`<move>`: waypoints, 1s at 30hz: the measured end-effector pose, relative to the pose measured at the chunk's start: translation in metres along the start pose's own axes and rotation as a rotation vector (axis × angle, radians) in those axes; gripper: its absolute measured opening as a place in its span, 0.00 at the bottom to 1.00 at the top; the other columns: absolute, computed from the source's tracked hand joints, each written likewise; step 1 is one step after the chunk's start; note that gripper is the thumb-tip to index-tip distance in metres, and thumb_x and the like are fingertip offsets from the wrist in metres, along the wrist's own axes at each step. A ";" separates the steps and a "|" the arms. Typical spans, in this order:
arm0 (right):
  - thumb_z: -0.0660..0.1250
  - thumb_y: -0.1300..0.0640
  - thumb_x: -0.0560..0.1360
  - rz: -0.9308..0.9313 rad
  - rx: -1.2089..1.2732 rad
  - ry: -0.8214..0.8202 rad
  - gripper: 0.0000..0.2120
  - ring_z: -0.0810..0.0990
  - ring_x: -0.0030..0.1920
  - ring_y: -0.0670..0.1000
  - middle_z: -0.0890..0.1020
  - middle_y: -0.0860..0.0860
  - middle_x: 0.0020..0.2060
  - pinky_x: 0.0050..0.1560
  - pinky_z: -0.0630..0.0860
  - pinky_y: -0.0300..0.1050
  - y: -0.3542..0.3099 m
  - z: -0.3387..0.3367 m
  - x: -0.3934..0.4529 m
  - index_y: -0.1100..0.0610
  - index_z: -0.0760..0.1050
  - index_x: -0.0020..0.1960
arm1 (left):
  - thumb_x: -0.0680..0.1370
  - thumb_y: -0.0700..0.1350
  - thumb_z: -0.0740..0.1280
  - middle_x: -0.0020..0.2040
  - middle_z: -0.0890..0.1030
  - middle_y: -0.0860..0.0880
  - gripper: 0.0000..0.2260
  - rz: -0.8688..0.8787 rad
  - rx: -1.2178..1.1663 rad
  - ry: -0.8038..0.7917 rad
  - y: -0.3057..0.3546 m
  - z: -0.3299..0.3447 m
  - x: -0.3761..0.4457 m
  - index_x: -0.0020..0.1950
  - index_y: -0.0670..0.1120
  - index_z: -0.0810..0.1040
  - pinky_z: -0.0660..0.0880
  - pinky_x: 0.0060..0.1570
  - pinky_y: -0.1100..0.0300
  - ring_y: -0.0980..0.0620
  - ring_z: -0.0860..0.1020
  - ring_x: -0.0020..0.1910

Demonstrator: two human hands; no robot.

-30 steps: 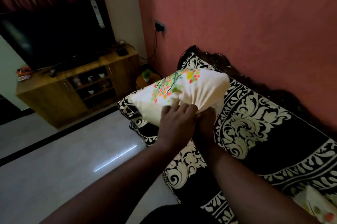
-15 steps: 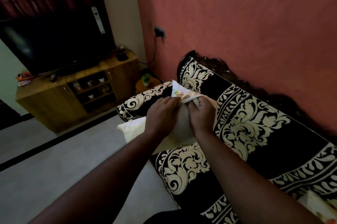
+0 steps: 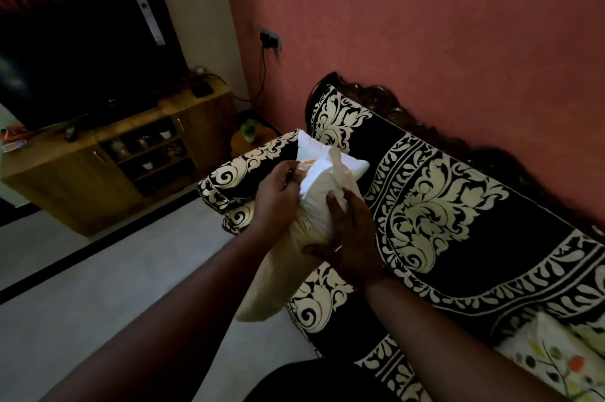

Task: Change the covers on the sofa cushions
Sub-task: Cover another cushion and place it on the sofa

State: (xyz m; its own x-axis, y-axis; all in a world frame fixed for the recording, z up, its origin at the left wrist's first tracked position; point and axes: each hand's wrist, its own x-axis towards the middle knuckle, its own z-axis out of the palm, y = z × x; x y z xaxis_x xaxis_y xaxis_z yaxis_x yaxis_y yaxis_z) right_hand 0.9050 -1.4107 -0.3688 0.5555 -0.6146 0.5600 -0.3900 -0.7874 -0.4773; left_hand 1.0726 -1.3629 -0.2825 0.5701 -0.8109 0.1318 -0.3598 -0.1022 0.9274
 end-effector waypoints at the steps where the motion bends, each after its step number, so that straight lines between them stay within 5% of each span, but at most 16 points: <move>1: 0.66 0.27 0.70 -0.003 0.014 0.003 0.48 0.64 0.74 0.61 0.60 0.57 0.76 0.67 0.70 0.67 0.003 -0.006 0.007 0.46 0.53 0.81 | 0.83 0.45 0.62 0.48 0.83 0.53 0.09 0.002 -0.011 0.012 0.000 -0.001 0.003 0.59 0.51 0.80 0.78 0.47 0.49 0.51 0.81 0.47; 6: 0.76 0.30 0.61 0.184 0.321 -0.109 0.54 0.65 0.73 0.50 0.65 0.45 0.73 0.72 0.67 0.51 -0.002 -0.026 0.040 0.46 0.56 0.79 | 0.83 0.45 0.64 0.47 0.84 0.50 0.06 0.022 -0.093 -0.025 0.006 -0.004 0.006 0.54 0.49 0.81 0.77 0.45 0.56 0.53 0.80 0.45; 9: 0.83 0.38 0.59 0.308 0.391 -0.136 0.42 0.77 0.57 0.45 0.78 0.42 0.58 0.52 0.74 0.36 -0.008 -0.032 0.060 0.48 0.70 0.68 | 0.83 0.51 0.64 0.50 0.83 0.50 0.09 0.033 -0.055 -0.048 -0.002 -0.011 0.012 0.59 0.51 0.80 0.80 0.50 0.50 0.53 0.81 0.48; 13: 0.82 0.40 0.62 0.385 0.297 -0.047 0.28 0.80 0.43 0.49 0.80 0.43 0.42 0.39 0.72 0.41 -0.016 -0.020 0.067 0.47 0.73 0.54 | 0.82 0.58 0.63 0.63 0.75 0.51 0.18 0.234 0.369 -0.002 -0.034 -0.024 0.003 0.70 0.53 0.73 0.76 0.58 0.49 0.51 0.76 0.59; 16: 0.80 0.39 0.66 0.599 0.284 0.048 0.30 0.81 0.50 0.52 0.83 0.48 0.49 0.45 0.74 0.43 -0.013 -0.010 0.074 0.53 0.75 0.59 | 0.78 0.62 0.67 0.60 0.74 0.51 0.20 0.285 0.627 0.130 -0.063 -0.021 -0.027 0.63 0.51 0.73 0.70 0.56 0.51 0.49 0.73 0.59; 20: 0.79 0.43 0.69 0.860 0.388 0.105 0.34 0.79 0.63 0.57 0.80 0.55 0.63 0.62 0.75 0.48 0.007 -0.006 0.064 0.58 0.73 0.69 | 0.77 0.65 0.63 0.50 0.74 0.50 0.19 0.131 0.786 0.066 -0.097 0.001 -0.049 0.50 0.49 0.72 0.72 0.48 0.49 0.44 0.75 0.50; 24: 0.76 0.44 0.72 1.150 0.451 0.222 0.36 0.75 0.68 0.60 0.76 0.59 0.69 0.67 0.71 0.49 0.028 0.013 0.022 0.61 0.69 0.73 | 0.77 0.69 0.52 0.50 0.75 0.48 0.25 0.073 0.839 -0.046 -0.100 0.036 -0.051 0.51 0.49 0.71 0.72 0.46 0.48 0.44 0.75 0.50; 30: 0.72 0.38 0.73 1.646 0.513 0.336 0.36 0.79 0.63 0.61 0.79 0.61 0.66 0.66 0.75 0.57 0.091 0.069 -0.068 0.61 0.72 0.71 | 0.77 0.69 0.55 0.50 0.76 0.48 0.24 0.124 0.851 -0.274 -0.151 0.113 -0.056 0.53 0.48 0.72 0.72 0.40 0.50 0.42 0.75 0.49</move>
State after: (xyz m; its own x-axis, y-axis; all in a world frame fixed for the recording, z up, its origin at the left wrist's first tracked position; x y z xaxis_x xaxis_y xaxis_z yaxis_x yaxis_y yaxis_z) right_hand 0.8827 -1.4371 -0.4969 -0.3312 -0.7197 -0.6102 -0.0534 0.6600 -0.7494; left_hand 1.0115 -1.3675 -0.4698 0.3340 -0.9423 0.0242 -0.8941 -0.3086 0.3247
